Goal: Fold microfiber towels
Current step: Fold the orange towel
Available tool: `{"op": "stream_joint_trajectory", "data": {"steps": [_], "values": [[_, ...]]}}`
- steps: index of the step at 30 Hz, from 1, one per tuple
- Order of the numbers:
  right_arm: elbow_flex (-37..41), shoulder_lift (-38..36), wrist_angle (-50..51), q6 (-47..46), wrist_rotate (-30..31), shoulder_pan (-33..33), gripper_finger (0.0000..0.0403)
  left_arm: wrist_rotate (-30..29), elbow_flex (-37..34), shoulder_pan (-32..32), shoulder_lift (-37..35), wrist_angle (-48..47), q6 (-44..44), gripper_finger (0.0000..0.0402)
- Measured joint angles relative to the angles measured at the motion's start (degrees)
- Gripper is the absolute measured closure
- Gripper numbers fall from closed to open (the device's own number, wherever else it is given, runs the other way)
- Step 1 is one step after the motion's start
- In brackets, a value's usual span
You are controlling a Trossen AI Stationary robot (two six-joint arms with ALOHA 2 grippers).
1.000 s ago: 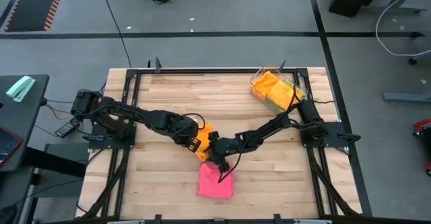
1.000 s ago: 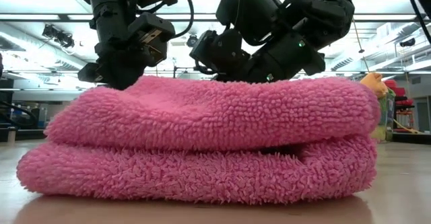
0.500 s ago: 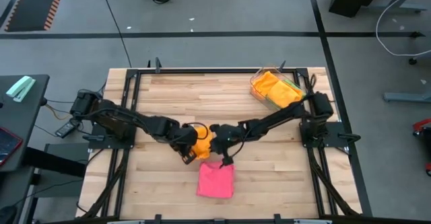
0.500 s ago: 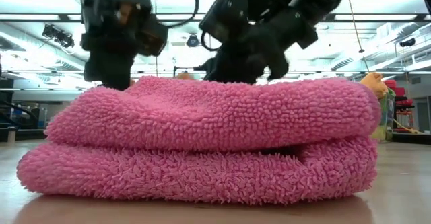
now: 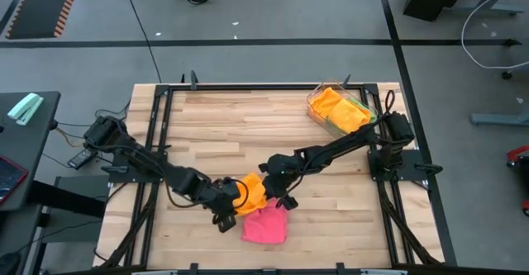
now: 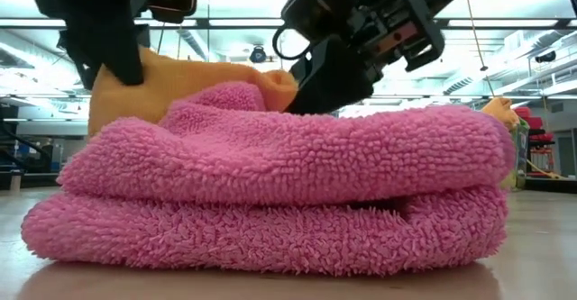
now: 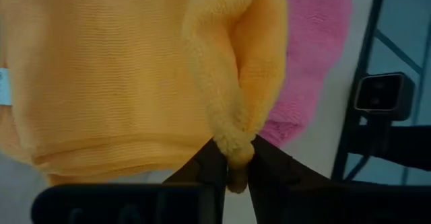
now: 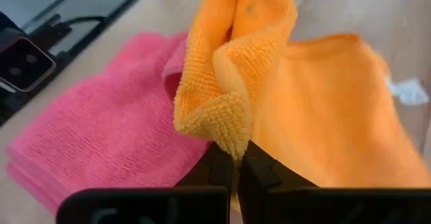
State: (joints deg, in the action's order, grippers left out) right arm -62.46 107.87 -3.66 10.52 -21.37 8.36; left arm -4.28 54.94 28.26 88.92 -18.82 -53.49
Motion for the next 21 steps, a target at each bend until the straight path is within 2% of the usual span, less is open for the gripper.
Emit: {"op": "stream_joint_trajectory", "data": {"steps": [8, 13, 15, 21], "values": [[0.1, 1.3, -0.3, 0.4, -1.5, -1.3, 0.0393, -1.1, 0.0, 0.8, 0.0, -2.7, 1.1, 0.0332], [0.1, 1.3, 0.6, 0.5, -3.6, -2.3, 0.0393, -1.3, 0.0, 0.8, -1.5, -5.3, 1.7, 0.0343], [0.1, 1.3, 0.6, 1.5, -3.6, -2.3, 0.0393, -4.1, 0.0, 1.1, -2.6, -9.9, 1.4, 0.0353], [0.1, 1.3, 0.2, 1.6, -5.1, -2.2, 0.0393, -20.2, -0.3, 4.1, -3.6, -17.8, 2.1, 0.0384]]}}
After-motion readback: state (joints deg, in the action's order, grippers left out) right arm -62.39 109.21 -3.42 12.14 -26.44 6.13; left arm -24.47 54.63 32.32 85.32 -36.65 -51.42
